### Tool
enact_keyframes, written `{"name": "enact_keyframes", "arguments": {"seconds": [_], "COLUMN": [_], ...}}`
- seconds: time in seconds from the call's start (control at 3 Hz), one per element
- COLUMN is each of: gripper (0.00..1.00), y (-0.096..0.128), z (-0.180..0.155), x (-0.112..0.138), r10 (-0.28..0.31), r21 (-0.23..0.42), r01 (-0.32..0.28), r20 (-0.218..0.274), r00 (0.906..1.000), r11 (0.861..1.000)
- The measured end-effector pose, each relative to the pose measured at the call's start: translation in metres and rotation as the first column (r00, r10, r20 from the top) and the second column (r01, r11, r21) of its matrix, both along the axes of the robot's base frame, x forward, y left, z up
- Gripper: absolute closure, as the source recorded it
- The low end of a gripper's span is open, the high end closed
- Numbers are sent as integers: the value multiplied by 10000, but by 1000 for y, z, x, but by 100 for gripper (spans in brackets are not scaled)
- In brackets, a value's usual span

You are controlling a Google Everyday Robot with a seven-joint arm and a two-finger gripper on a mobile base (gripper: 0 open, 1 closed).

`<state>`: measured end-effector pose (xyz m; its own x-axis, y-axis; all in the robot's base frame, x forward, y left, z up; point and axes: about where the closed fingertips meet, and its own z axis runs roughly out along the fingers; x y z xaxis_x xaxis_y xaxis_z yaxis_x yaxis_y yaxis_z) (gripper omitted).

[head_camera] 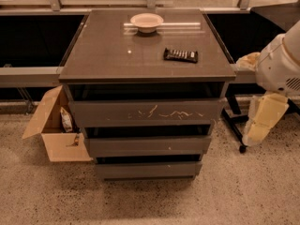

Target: Open middle drawer

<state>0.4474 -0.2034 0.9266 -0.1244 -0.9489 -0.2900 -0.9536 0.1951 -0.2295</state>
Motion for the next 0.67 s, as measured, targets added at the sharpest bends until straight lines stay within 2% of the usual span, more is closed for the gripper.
{"name": "enact_keyframes", "arguments": {"seconds": [0.33, 0.67], "gripper": [0, 0], "y": [14, 14], "z": [-47, -48], "x": [7, 7], "r10": [610, 614], "r21": [712, 711], "r01": [-608, -612], "r20": [-8, -11], "r00": [9981, 9981], "r11": [9956, 9956]}}
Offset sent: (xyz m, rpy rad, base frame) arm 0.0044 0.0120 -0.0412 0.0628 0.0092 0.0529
